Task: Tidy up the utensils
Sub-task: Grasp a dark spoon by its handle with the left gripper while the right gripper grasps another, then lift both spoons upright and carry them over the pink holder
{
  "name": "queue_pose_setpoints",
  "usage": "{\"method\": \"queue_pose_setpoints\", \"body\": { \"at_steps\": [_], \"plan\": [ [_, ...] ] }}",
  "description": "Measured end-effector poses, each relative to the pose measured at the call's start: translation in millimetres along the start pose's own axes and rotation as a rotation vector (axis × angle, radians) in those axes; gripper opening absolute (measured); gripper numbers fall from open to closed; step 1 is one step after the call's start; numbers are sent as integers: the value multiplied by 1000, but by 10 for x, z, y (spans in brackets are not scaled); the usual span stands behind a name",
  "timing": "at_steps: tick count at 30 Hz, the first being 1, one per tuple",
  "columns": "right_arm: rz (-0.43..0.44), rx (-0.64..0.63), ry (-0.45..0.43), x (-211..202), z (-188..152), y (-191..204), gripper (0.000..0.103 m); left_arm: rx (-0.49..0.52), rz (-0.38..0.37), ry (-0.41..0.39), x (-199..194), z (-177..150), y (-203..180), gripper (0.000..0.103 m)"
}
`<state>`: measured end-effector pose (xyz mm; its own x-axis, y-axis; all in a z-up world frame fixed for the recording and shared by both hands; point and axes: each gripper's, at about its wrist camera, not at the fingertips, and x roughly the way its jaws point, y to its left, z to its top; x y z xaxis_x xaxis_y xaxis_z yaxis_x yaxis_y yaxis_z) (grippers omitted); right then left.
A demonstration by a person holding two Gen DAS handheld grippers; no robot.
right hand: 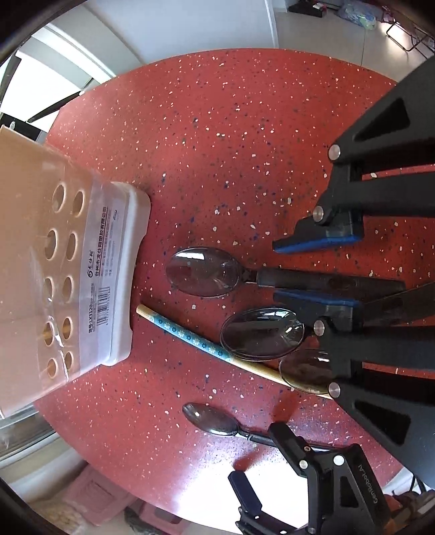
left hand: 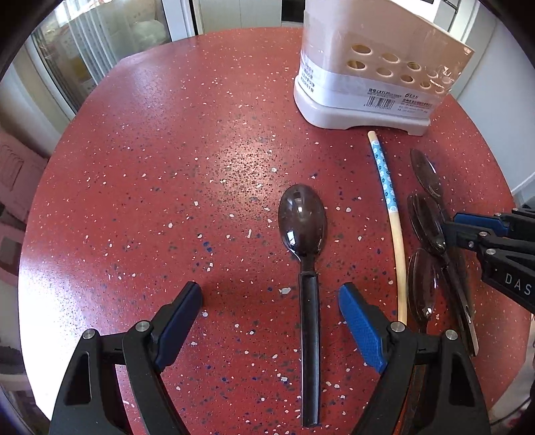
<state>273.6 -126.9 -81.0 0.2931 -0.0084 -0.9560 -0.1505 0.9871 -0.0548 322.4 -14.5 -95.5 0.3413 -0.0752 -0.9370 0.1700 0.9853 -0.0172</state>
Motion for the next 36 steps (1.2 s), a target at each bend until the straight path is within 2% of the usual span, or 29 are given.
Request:
{"method": "queue_pose_setpoints", "body": {
  "at_steps": [4, 11, 13, 14, 15, 17, 23, 28, 34, 36],
  "plan": [
    [30, 1, -23, -36, -107, 78, 13, 18, -12, 13, 10, 70, -25, 100],
    [112, 12, -90, -142, -273, -40, 13, 85, -35, 45, -29, 154, -226, 74],
    [138, 14, -117, -200, -283, -93, 13, 95, -41, 57, -43, 158, -276, 66],
    [146, 13, -129, -247, -352, -140, 13, 102, -42, 60, -50, 177, -297, 50],
    [152, 14, -143, -283, -371, -148, 13, 108, -44, 64, -56, 189, -316, 41],
    [167, 17, -164, -345, -400, -181, 13, 107, -50, 59, -72, 183, -341, 41],
    [212, 21, -223, -534, -462, -346, 13, 53, -61, -45, -191, 6, -328, 41],
    [229, 10, -283, -683, -581, -460, 13, -4, -80, -185, -478, -178, -327, 41],
    [260, 36, -349, -896, -657, -567, 13, -60, -131, -390, -1005, -396, -304, 41],
    [267, 40, -375, -977, -665, -600, 13, -71, -138, -437, -1121, -445, -189, 41]
  ]
}}
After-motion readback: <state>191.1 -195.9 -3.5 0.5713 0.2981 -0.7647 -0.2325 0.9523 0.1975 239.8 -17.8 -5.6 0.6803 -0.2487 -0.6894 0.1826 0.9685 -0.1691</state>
